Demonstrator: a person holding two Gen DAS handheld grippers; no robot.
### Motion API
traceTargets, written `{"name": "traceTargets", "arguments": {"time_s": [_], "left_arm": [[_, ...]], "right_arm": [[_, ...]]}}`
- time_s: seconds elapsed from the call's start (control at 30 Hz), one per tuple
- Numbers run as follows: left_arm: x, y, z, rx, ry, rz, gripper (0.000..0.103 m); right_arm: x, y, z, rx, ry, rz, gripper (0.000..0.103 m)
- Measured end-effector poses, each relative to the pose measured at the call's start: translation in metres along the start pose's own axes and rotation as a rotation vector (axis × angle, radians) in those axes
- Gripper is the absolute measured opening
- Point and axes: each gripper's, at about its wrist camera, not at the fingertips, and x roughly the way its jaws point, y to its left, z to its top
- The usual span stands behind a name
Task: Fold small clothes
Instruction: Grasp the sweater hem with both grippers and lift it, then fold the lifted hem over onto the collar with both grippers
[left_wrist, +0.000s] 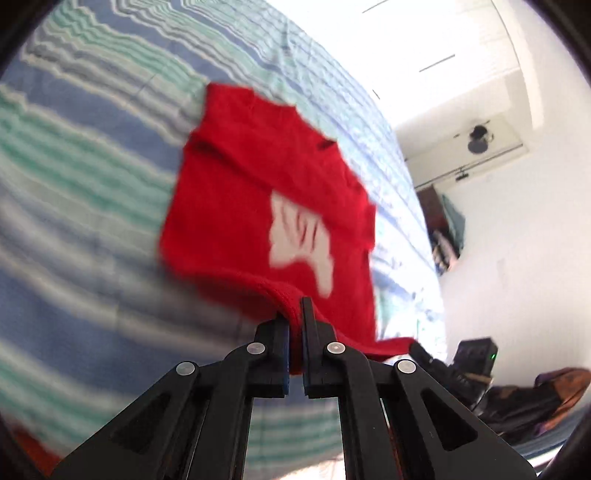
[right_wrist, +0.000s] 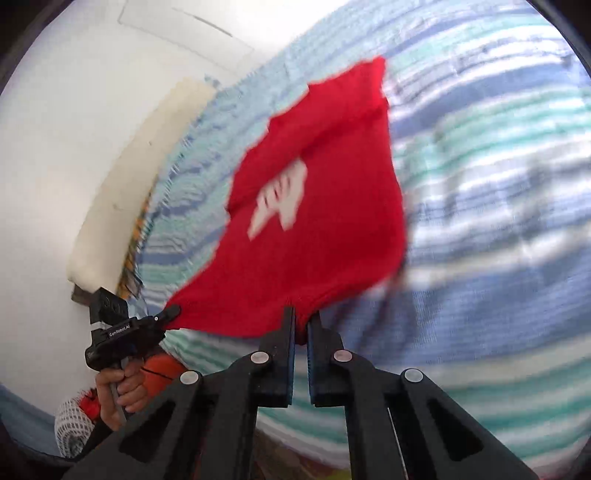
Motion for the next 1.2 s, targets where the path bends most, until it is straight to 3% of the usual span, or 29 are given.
{"name": "traceTargets", "arguments": {"time_s": [0.17,0.33,0.43,0.53,0.57,0.6,0.67,0.77,0.83,0.87,0.93,1.0,1.03,1.07,1.1,1.13,1.2], "left_arm": [[0.051,-0.006,0.102,0.004,-0.051,0.039,0.002],[0.112,0.003,0.195,-0.047,-0.077,0.092,0.002],[0.141,0.007,0.229,-0.039,-0.094,0.151,0.003],[0.167,0.020,0.247,-0.040,-0.101,0.270,0.013],[0.173,0.025,0.251,-0.055,-0.095,0.305,0.020],[0.174,0.030,0.253,-0.073,-0.091,0.335,0.037],[0.161,0.033,0.248,-0.082,-0.129,0.394,0.054],[0.124,0.022,0.226,0.006,-0.207,0.392,0.059],[0.107,0.002,0.196,0.114,-0.217,0.330,0.068],[0.104,-0.007,0.178,0.180,-0.208,0.295,0.077],[0.112,-0.017,0.140,0.311,-0.130,0.263,0.085],[0.134,-0.005,0.107,0.391,-0.006,0.350,0.084],[0.144,0.009,0.097,0.398,0.054,0.420,0.079],[0.145,0.017,0.091,0.399,0.072,0.437,0.069],[0.134,0.018,0.086,0.405,0.047,0.433,0.068],[0.123,0.015,0.084,0.398,0.025,0.428,0.069],[0.099,0.002,0.079,0.377,-0.029,0.410,0.084]], "right_arm": [[0.036,0.001,0.100,-0.023,-0.115,-0.026,0.006],[0.092,-0.010,0.203,-0.025,-0.170,-0.075,0.006],[0.129,-0.014,0.254,-0.054,-0.176,-0.113,0.006],[0.166,-0.024,0.288,-0.070,-0.164,-0.142,0.006],[0.174,-0.030,0.293,-0.071,-0.157,-0.162,0.011],[0.184,-0.036,0.298,-0.066,-0.146,-0.200,0.027],[0.190,-0.048,0.303,-0.037,-0.145,-0.239,0.052],[0.166,-0.044,0.302,-0.064,-0.195,-0.248,0.053],[0.148,-0.021,0.287,-0.172,-0.193,-0.229,0.053],[0.144,-0.005,0.275,-0.249,-0.166,-0.193,0.053],[0.146,0.023,0.243,-0.385,-0.088,-0.138,0.052],[0.159,0.032,0.207,-0.496,0.001,-0.131,0.049],[0.166,0.022,0.190,-0.525,0.039,-0.186,0.047],[0.179,0.004,0.178,-0.521,0.098,-0.297,0.043],[0.186,-0.022,0.170,-0.466,0.153,-0.371,0.030],[0.176,-0.034,0.169,-0.418,0.118,-0.341,0.026],[0.152,-0.019,0.169,-0.412,0.060,-0.410,0.021]]}}
